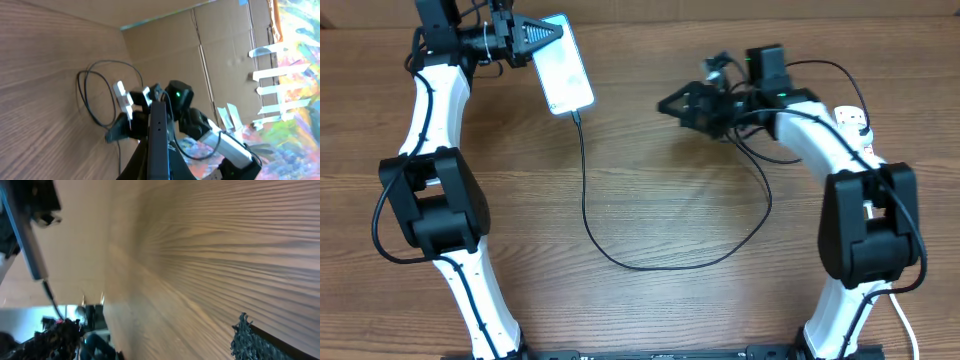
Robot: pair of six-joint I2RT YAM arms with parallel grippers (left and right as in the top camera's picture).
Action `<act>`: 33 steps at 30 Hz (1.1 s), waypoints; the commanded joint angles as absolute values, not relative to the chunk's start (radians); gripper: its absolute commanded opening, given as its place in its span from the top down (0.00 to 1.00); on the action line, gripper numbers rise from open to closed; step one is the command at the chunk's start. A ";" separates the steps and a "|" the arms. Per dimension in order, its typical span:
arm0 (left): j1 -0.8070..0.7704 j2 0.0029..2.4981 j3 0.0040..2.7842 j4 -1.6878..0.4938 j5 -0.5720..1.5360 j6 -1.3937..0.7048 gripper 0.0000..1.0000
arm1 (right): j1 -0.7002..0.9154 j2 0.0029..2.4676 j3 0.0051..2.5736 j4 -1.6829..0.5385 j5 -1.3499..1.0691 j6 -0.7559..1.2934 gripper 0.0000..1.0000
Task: Plug charger to phone and switch on socket
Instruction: 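Open the right gripper, release the connector, and pull it back right, then lower the plugged phone onto the table with the left gripper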
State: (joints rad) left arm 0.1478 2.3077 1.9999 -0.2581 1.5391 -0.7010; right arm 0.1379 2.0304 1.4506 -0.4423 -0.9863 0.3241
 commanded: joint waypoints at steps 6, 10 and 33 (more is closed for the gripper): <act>0.030 2.283 2.011 -0.493 1.456 -0.429 0.96 | 0.078 2.022 1.466 -0.537 -0.937 0.207 0.00; -0.029 2.283 2.011 -0.714 1.205 -0.317 0.96 | 0.078 2.022 1.466 -0.562 -0.846 0.207 0.00; -0.289 2.383 2.011 -0.867 0.703 -0.337 0.96 | 0.078 2.022 1.466 -0.580 -0.800 0.207 0.00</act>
